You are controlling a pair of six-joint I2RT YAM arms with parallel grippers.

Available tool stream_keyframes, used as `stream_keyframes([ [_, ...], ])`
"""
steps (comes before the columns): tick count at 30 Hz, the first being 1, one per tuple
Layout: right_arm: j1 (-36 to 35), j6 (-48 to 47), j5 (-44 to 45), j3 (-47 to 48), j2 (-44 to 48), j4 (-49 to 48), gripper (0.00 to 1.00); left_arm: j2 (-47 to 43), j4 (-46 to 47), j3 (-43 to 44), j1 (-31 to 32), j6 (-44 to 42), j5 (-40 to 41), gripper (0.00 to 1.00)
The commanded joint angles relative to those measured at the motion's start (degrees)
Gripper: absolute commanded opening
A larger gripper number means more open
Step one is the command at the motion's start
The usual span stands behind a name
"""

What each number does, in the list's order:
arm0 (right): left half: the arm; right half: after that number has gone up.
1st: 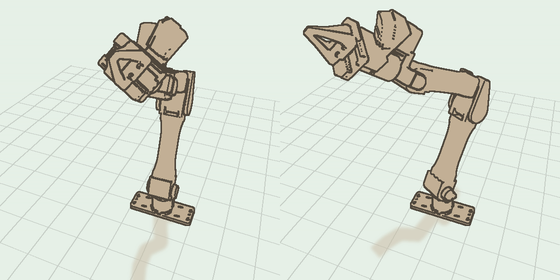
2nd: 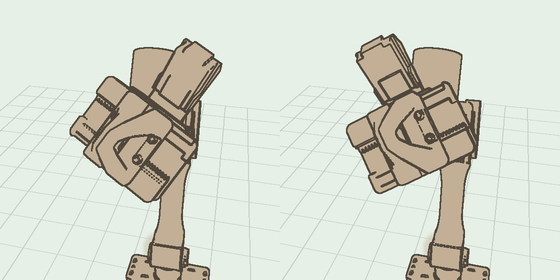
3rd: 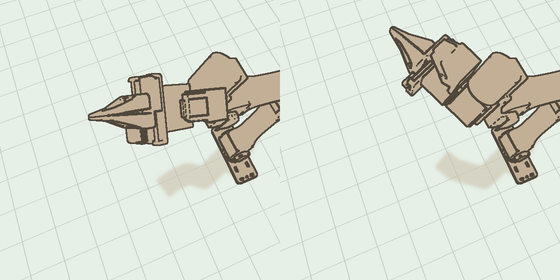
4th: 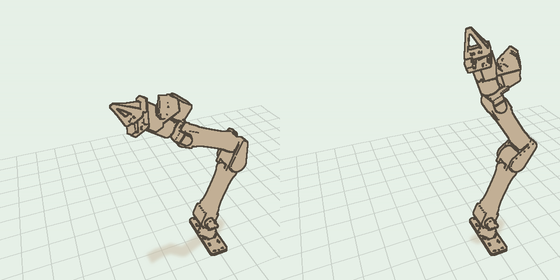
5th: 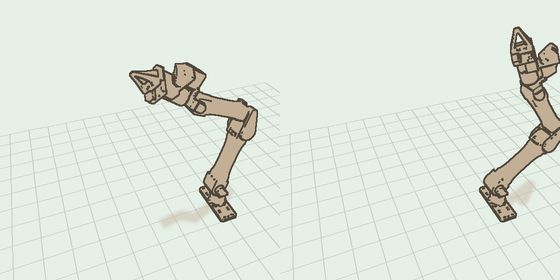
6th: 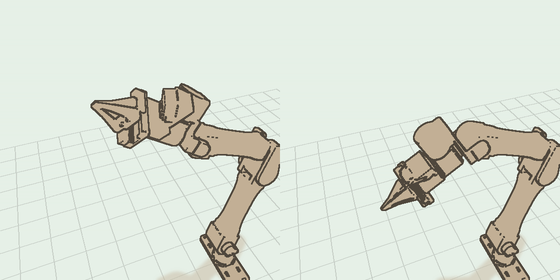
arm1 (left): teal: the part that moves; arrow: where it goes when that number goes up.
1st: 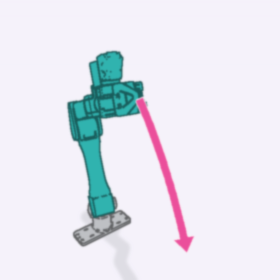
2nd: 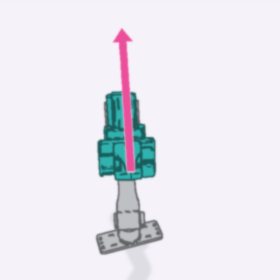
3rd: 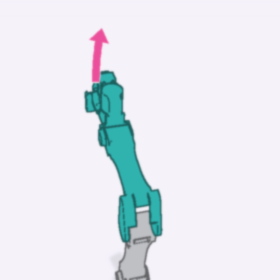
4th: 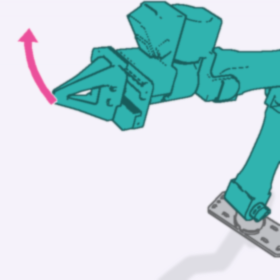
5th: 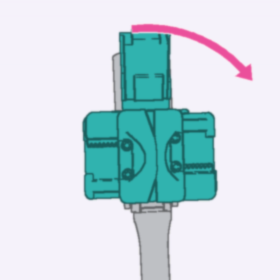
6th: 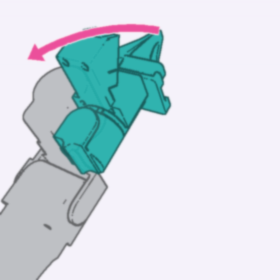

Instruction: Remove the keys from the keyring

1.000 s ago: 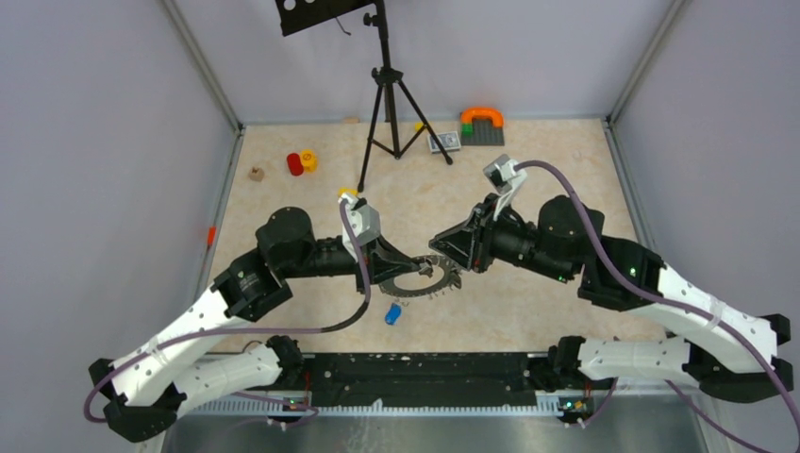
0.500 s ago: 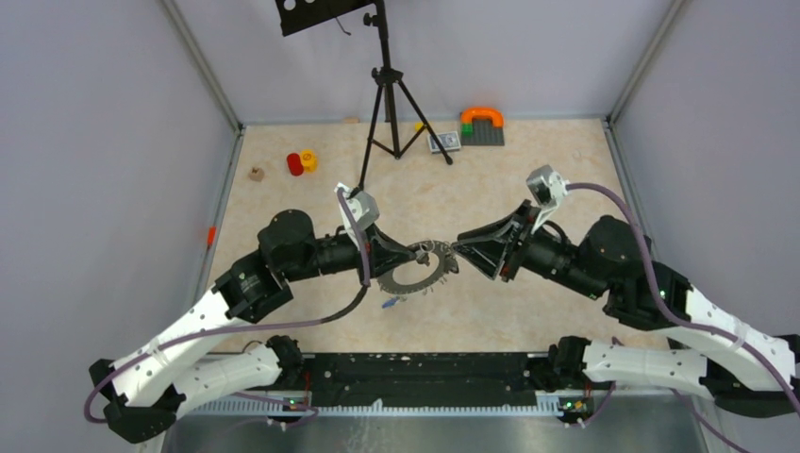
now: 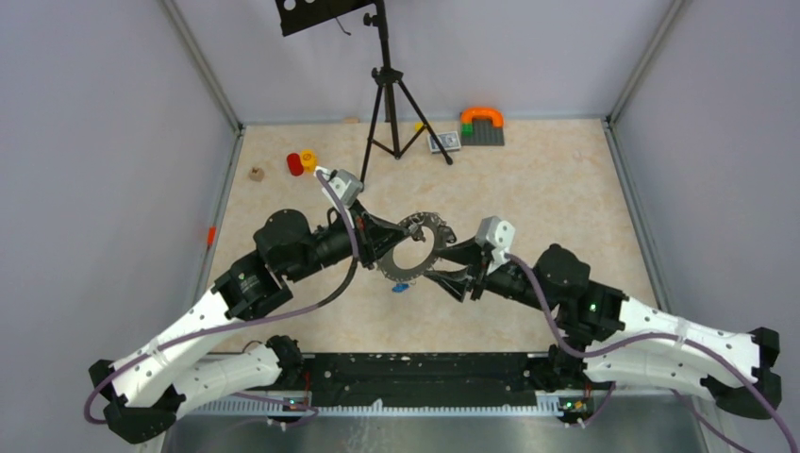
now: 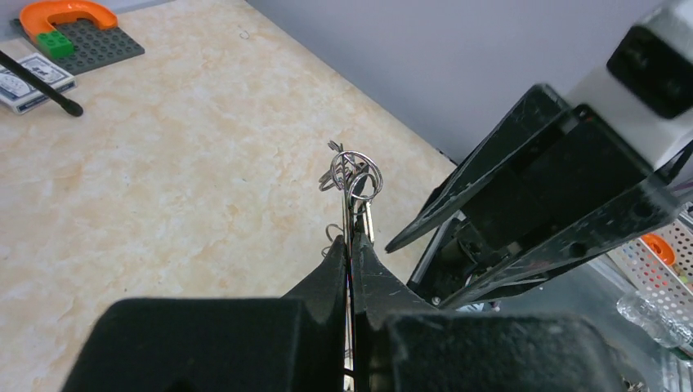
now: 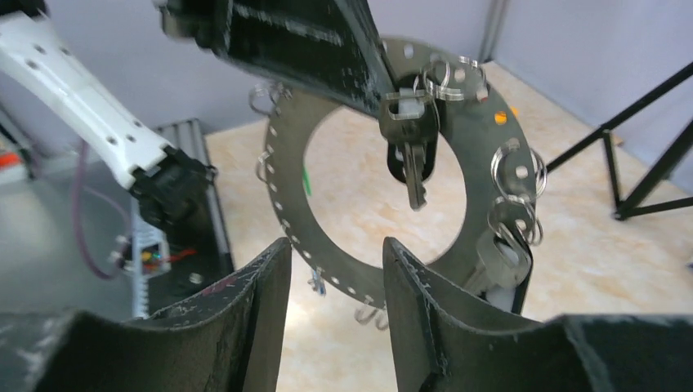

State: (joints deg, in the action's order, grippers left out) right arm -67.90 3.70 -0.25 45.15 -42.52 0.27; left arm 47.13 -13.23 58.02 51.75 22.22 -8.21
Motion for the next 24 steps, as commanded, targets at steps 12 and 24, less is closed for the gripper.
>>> stream_keyframes([
  [12,-2.5,-22.42,7.07,-8.17,-1.98,-30.73,0.44,0.09,6.03,2.53,-0.07,3.54,-0.21,0.0],
  [24,-2.51,-16.19,10.36,-6.67,-6.55,-28.94,0.48,-0.24,6.38,2.84,-0.07,3.34,-0.66,0.0],
])
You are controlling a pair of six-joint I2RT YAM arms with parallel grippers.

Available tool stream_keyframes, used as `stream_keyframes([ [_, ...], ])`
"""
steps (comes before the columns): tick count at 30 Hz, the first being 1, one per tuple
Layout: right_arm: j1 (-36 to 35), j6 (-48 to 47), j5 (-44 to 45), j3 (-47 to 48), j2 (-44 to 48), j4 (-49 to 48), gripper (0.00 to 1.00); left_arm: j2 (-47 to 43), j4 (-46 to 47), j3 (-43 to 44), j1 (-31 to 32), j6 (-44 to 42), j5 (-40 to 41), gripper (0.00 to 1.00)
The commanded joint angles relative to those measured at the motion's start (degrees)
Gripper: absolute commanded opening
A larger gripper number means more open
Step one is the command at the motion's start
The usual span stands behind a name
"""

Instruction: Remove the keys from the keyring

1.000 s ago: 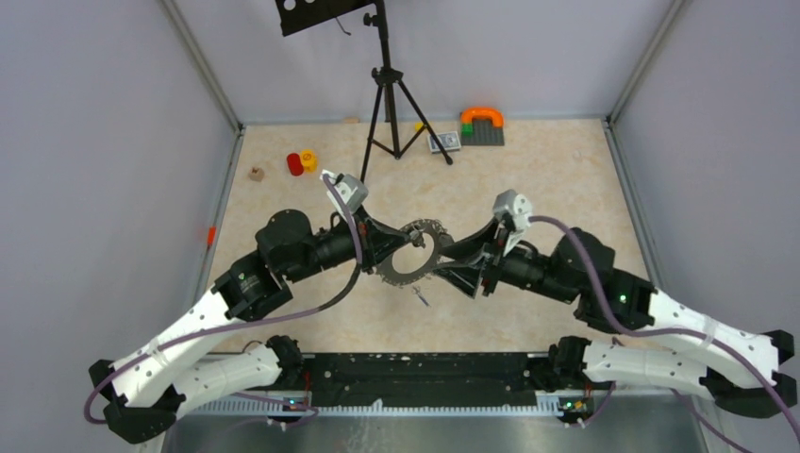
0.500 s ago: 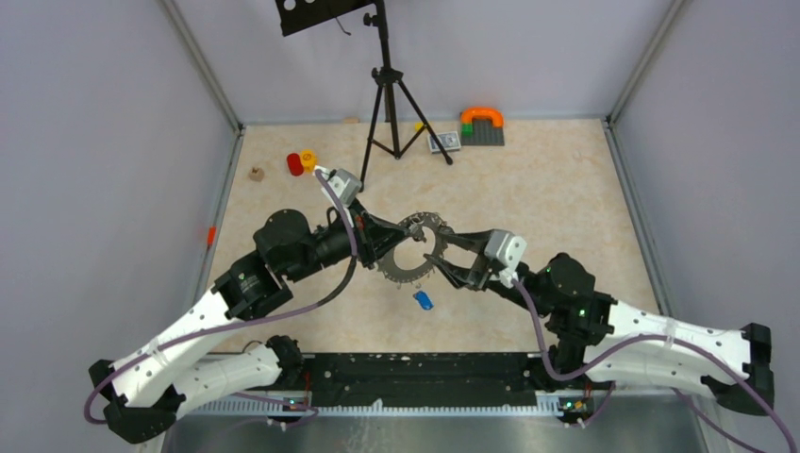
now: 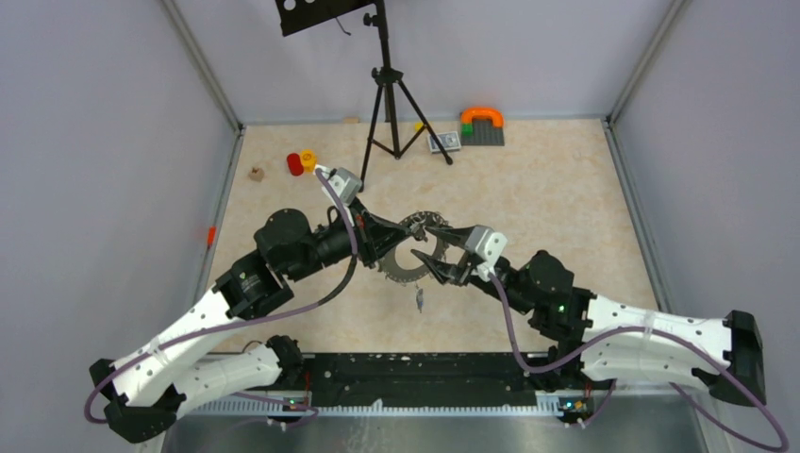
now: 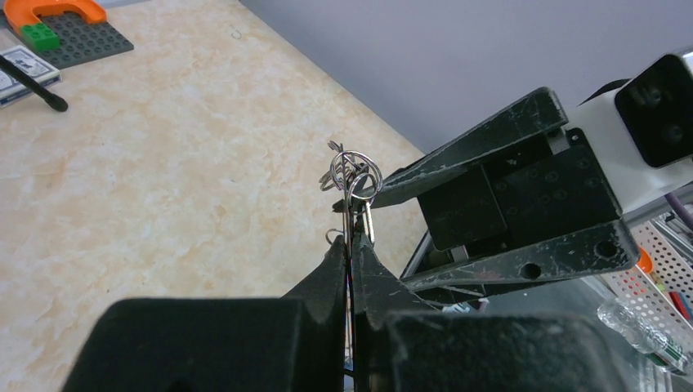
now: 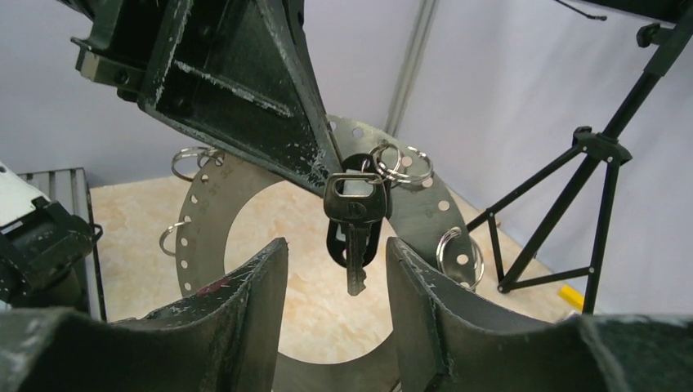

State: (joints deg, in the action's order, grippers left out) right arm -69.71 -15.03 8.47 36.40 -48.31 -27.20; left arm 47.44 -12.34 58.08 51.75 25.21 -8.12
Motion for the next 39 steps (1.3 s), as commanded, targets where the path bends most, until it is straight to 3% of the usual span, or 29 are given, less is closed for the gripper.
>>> stream_keyframes([
  [1,-0.7,2.7,2.13,1.94,-0.97,-1.71,0.49,-0.51,5.48,2.78,-0.07,0.36,-0.8,0.0],
  [16,-0.74,4.26,8.06,2.35,-4.19,-7.23,0.54,0.0,5.57,2.56,-0.07,0.85,-3.16,0.0],
  [21,-0.74,3.95,8.93,3.39,-4.95,-7.54,0.48,0.27,5.53,2.48,-0.07,0.87,-4.26,0.0],
  [29,-0.73,4.04,7.47,3.5,-4.33,-10.17,0.47,0.68,4.7,2.02,-0.07,0.89,-4.56,0.0],
  [32,-0.71,4.04,6.47,3.42,-3.81,-10.2,0.39,0.55,4.65,1.62,-0.07,0.89,-4.37,0.0],
  [36,-0.69,4.25,5.61,3.5,-3.17,-8.97,0.11,0.31,4.56,1.38,-0.07,0.81,-4.28,0.0],
  [38,-0.71,4.51,5.3,3.57,-2.75,-7.92,0.0,0.26,4.52,1.33,-0.07,0.76,-4.12,0.0],
  [39,-0.69,4.69,5.11,3.65,-2.46,-7.19,0.0,0.25,4.45,1.33,-0.07,0.6,-4.1,0.0],
])
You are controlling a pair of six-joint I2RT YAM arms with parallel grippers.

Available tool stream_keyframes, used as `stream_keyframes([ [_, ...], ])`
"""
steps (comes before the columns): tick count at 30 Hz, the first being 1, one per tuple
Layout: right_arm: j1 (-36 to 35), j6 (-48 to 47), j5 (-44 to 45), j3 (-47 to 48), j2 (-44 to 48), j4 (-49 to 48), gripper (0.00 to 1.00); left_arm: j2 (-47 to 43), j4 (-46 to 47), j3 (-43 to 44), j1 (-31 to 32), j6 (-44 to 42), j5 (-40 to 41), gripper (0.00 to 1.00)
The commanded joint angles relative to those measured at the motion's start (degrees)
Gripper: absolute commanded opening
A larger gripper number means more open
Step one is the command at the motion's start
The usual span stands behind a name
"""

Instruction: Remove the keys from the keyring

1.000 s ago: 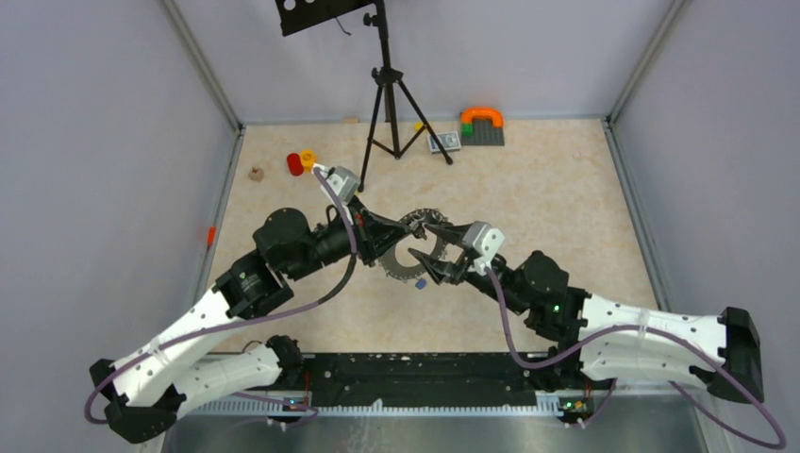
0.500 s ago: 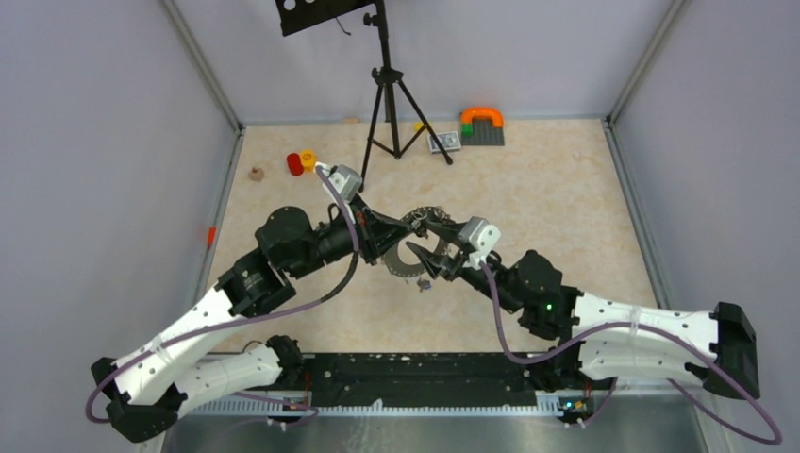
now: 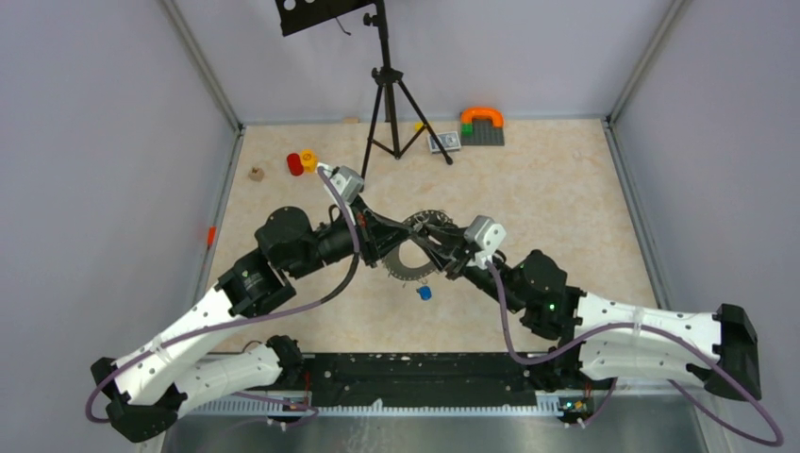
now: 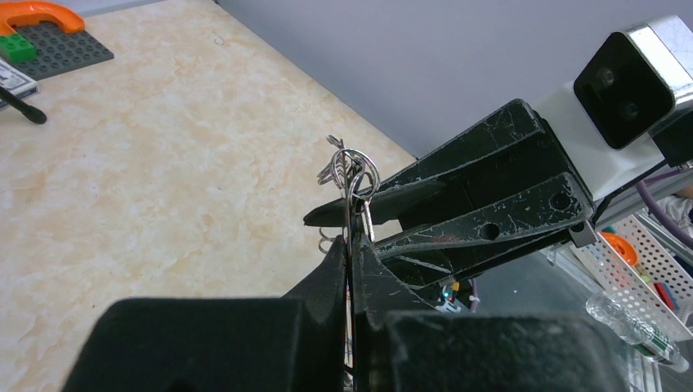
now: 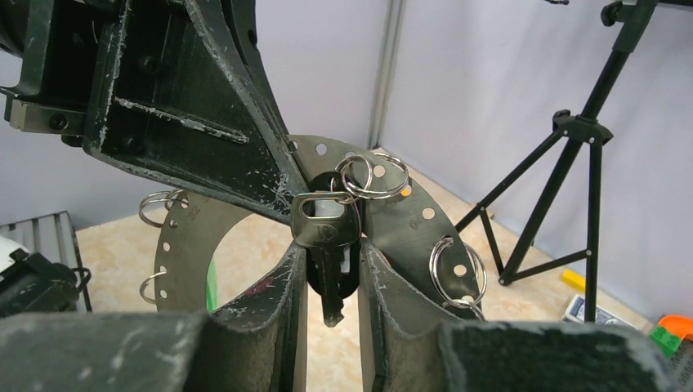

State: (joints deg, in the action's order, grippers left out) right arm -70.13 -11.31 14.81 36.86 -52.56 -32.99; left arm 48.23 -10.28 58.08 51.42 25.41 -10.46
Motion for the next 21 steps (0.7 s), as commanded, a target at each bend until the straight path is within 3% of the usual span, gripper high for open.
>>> stream_keyframes([
  [1,-0.27,1.33,-1.39,3.37,2.14,-0.43,0.0,-0.52,2.23,1.37,0.26,0.24,-1.64,0.0],
  [21,-0.29,16.73,-4.12,10.92,12.77,27.52,0.0,-1.56,-0.39,0.28,0.26,-3.57,2.2,0.0],
])
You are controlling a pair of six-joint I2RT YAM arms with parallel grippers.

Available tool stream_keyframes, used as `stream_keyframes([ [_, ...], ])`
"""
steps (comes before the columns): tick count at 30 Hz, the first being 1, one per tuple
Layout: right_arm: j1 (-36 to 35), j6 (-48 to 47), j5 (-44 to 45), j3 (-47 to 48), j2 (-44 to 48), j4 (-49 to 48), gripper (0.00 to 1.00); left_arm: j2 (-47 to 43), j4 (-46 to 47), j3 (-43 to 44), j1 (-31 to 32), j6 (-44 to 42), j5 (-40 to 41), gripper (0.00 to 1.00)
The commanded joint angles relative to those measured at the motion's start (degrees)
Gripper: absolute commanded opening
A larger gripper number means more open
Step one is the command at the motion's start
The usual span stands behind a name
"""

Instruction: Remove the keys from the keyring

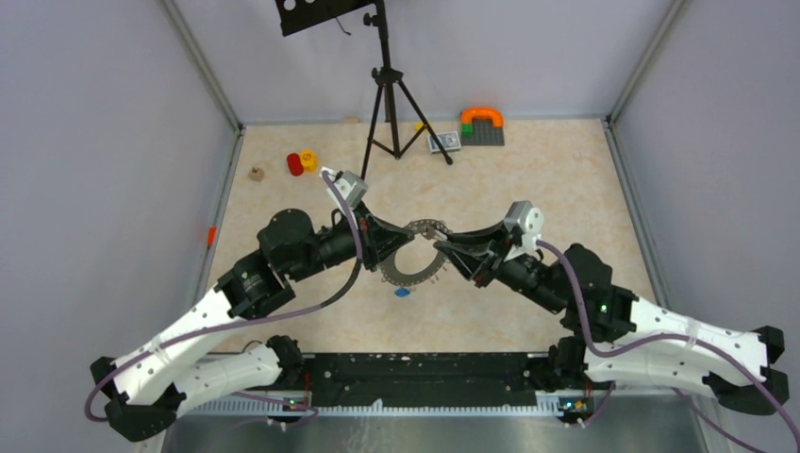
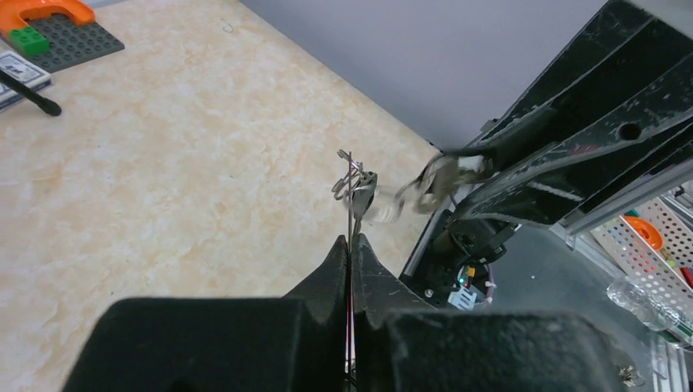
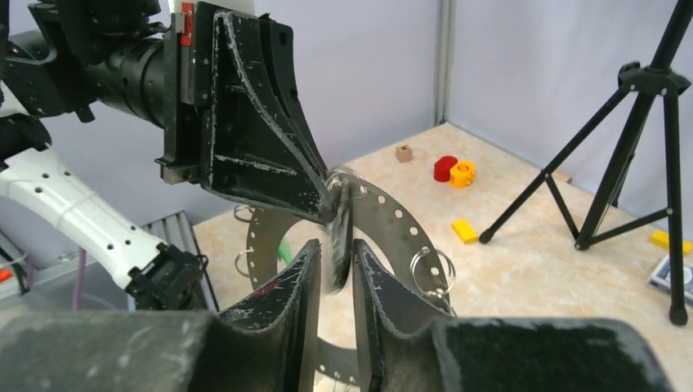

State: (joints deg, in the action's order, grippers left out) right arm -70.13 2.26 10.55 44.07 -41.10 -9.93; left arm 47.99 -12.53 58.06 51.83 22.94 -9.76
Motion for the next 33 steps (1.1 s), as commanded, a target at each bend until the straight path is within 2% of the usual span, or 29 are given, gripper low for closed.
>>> stream_keyframes([
  [1,-0.28,3.15,0.37,3.73,1.65,4.86,0.0,-1.33,1.82,0.3,-0.15,-1.14,1.5,0.0],
  [9,-0.32,1.57,1.98,3.53,3.25,9.5,0.0,-1.77,1.72,0.14,-0.15,-1.23,1.8,0.0],
  [15,-0.29,1.64,2.4,1.83,4.52,8.87,0.0,-2.13,1.77,-0.05,-0.15,-1.72,1.38,0.0],
  [16,-0.28,1.69,1.66,1.5,4.43,8.02,0.02,-2.15,1.77,-0.13,-0.15,-1.95,1.19,0.0],
  [20,-0.29,0.18,-3.38,-0.56,3.73,1.63,0.43,-2.6,3.3,-0.79,-0.15,-2.54,0.4,0.0],
  [21,-0.32,-0.43,-5.08,-1.92,3.47,-0.94,0.46,-2.76,3.88,-1.06,-0.15,-2.55,0.17,0.0],
  [29,-0.28,-10.67,-11.77,-6.36,-0.64,-14.81,0.48,-3.37,8.09,-2.67,-0.15,-3.99,-4.83,0.0],
  [33,-0.3,-13.44,-12.38,-6.78,-1.8,-17.51,0.47,-4.29,10.63,-4.17,-0.15,-5.4,-7.76,0.0],
])
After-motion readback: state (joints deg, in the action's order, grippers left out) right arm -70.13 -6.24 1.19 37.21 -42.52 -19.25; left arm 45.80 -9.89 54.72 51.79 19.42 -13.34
